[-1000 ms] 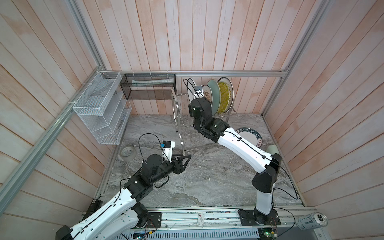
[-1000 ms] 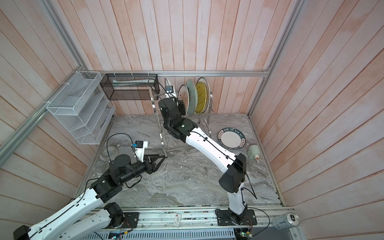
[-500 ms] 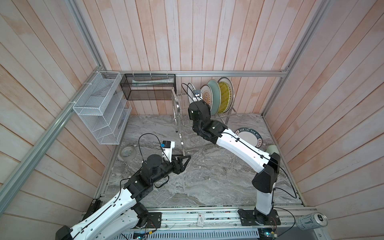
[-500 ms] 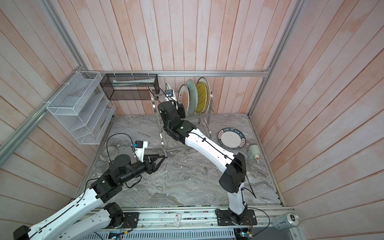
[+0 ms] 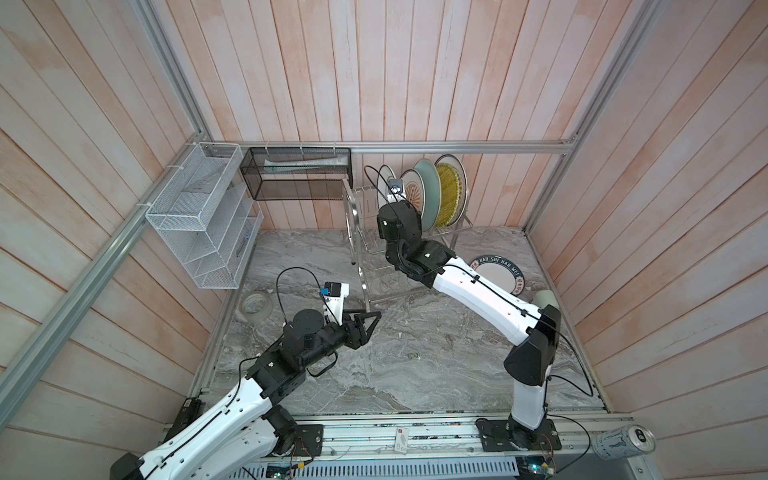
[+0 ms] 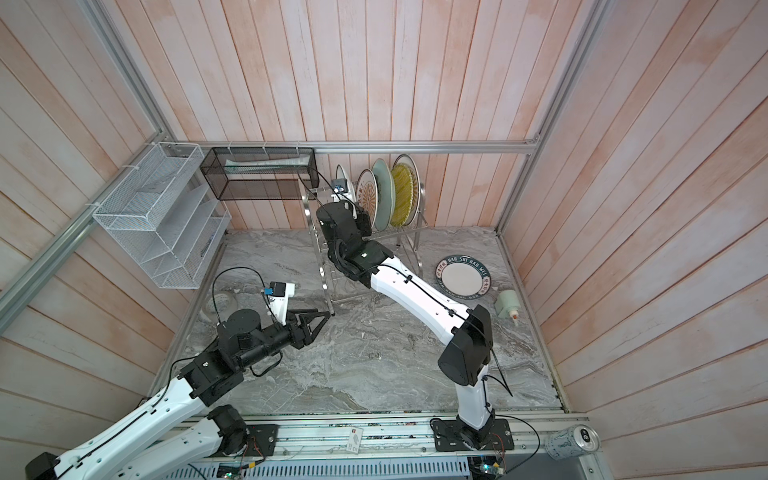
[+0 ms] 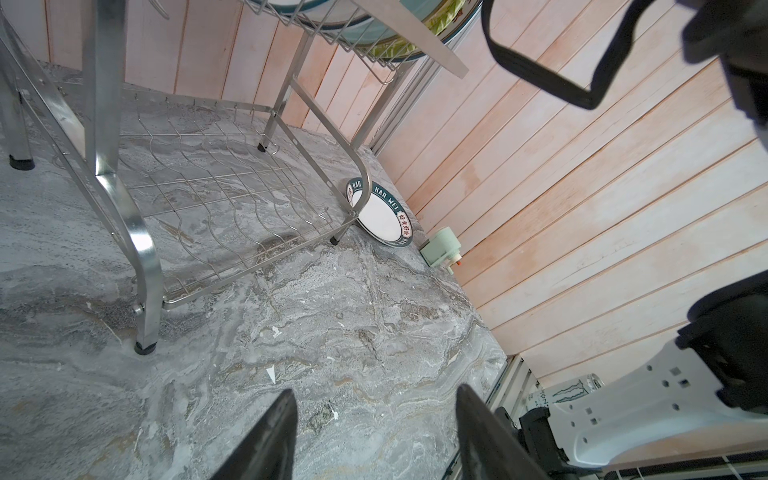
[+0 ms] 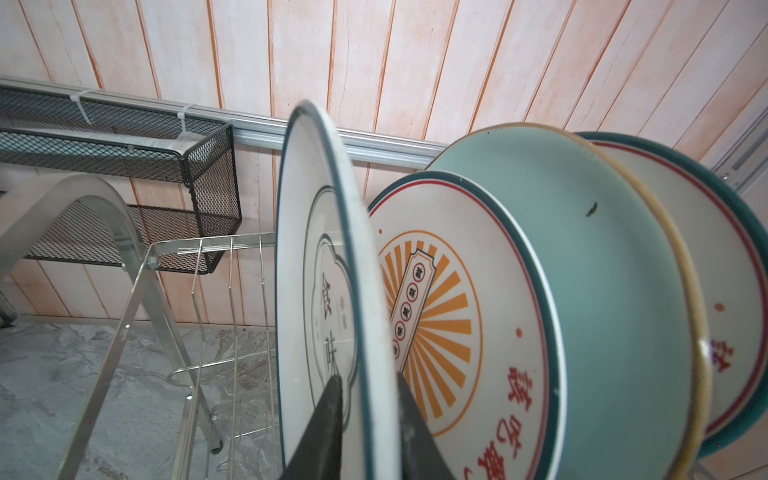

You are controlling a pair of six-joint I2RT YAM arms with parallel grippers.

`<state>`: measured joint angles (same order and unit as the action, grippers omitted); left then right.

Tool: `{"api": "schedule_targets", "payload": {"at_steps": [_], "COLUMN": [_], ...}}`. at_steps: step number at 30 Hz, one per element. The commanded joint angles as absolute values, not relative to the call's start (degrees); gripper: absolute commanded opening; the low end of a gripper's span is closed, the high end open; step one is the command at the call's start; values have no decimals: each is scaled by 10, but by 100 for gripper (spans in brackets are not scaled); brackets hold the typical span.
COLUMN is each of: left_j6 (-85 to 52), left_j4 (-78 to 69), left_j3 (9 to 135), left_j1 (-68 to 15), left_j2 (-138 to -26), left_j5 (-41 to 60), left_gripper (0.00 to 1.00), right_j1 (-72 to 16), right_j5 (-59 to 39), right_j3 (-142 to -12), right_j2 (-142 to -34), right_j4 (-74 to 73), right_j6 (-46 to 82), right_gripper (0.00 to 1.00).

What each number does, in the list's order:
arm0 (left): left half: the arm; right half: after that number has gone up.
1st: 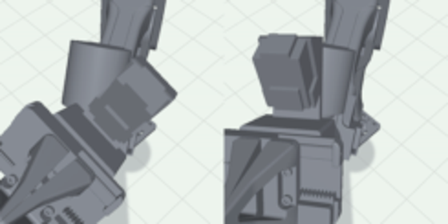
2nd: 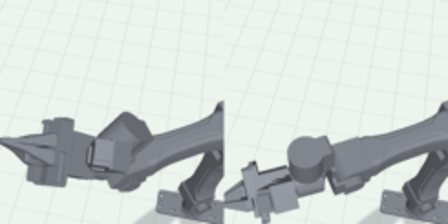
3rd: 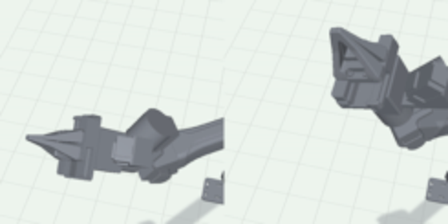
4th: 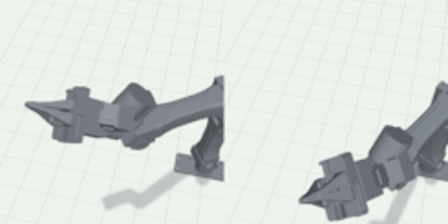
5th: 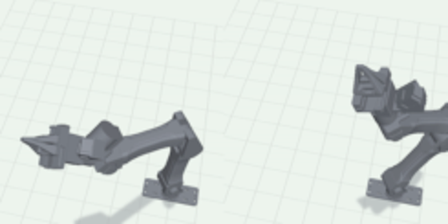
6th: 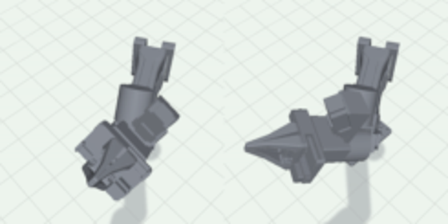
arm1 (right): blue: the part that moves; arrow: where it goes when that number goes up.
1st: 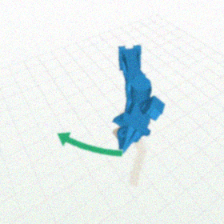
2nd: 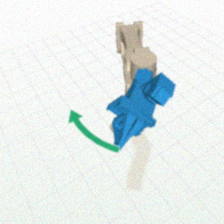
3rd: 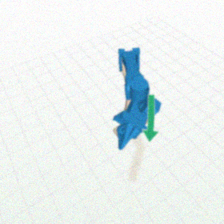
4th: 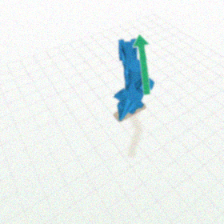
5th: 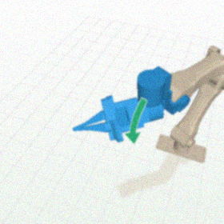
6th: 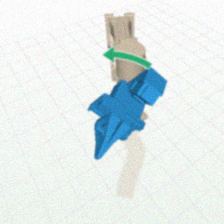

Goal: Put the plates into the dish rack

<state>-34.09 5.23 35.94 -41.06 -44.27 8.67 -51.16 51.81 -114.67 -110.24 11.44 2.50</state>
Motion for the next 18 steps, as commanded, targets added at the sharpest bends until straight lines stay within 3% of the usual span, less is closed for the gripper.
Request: {"api": "schedule_targets", "payload": {"at_steps": [1,10,18], "left_j6": [-340,-341,-346], "left_j4": [58,57,51], "left_j3": [360,360,356], "left_j1": [-414,-414,-414], "left_j2": [-437,-438,-436], "left_j5": [82,80,81], "left_gripper": [62,62,62], "right_j1": [-507,-504,-504], "right_j5": [520,517,510], "right_j3": [-1153,-1150,-1150], "right_j2": [-1089,-1089,-1083], "right_j4": [111,113,116], "right_j6": [26,25,23], "right_gripper": [26,34,66]}}
